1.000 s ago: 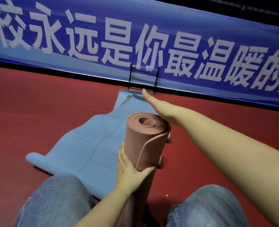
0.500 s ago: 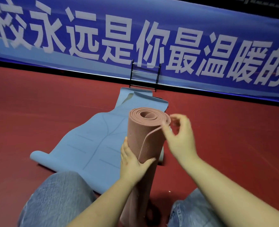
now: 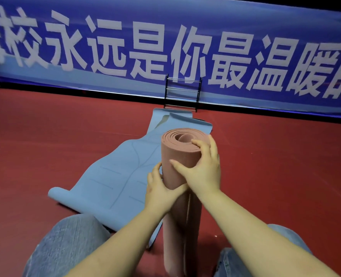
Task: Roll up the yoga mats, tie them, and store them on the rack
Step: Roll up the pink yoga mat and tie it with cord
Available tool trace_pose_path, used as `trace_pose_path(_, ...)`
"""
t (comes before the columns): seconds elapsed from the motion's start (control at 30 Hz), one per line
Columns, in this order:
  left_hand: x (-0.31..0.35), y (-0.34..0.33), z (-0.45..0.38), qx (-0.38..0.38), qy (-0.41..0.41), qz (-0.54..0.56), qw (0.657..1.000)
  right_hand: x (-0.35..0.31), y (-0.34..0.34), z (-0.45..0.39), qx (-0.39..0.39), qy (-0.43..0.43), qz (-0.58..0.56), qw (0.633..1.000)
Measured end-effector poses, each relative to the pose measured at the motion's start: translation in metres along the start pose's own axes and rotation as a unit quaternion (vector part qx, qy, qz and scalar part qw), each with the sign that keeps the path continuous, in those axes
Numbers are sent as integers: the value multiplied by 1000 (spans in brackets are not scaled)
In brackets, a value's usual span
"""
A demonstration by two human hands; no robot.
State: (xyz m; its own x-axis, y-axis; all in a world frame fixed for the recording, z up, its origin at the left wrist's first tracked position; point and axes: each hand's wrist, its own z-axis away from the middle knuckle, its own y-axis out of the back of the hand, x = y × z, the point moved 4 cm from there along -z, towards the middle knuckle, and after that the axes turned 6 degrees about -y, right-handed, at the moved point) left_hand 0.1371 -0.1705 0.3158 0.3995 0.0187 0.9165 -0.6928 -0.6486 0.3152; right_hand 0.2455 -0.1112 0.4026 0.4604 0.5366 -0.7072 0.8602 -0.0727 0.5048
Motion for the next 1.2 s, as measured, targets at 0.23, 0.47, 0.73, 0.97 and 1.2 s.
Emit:
trace_pose_path(0.23, -6, 34, -46, -110, 41, -5, 993, -37, -15, -45, -128, 100, 118, 980)
trace_pose_path(0.47, -96, 108, -74, -214, 177, -47, 959, -7, -134, 9, -270, 139, 184, 935)
trace_pose_path(0.73, -206, 190, -102, -335, 287, -209, 873, -20, -276, 43, -403, 186, 225, 867)
trace_pose_path(0.97, -336, 209, -78, -236, 344, -63, 907, -2, -388, 74, -449, 203, 265, 829)
trace_pose_path(1.2, -462, 208, -34, -261, 365, -264, 854, 27, -470, 102, -526, 224, 298, 764)
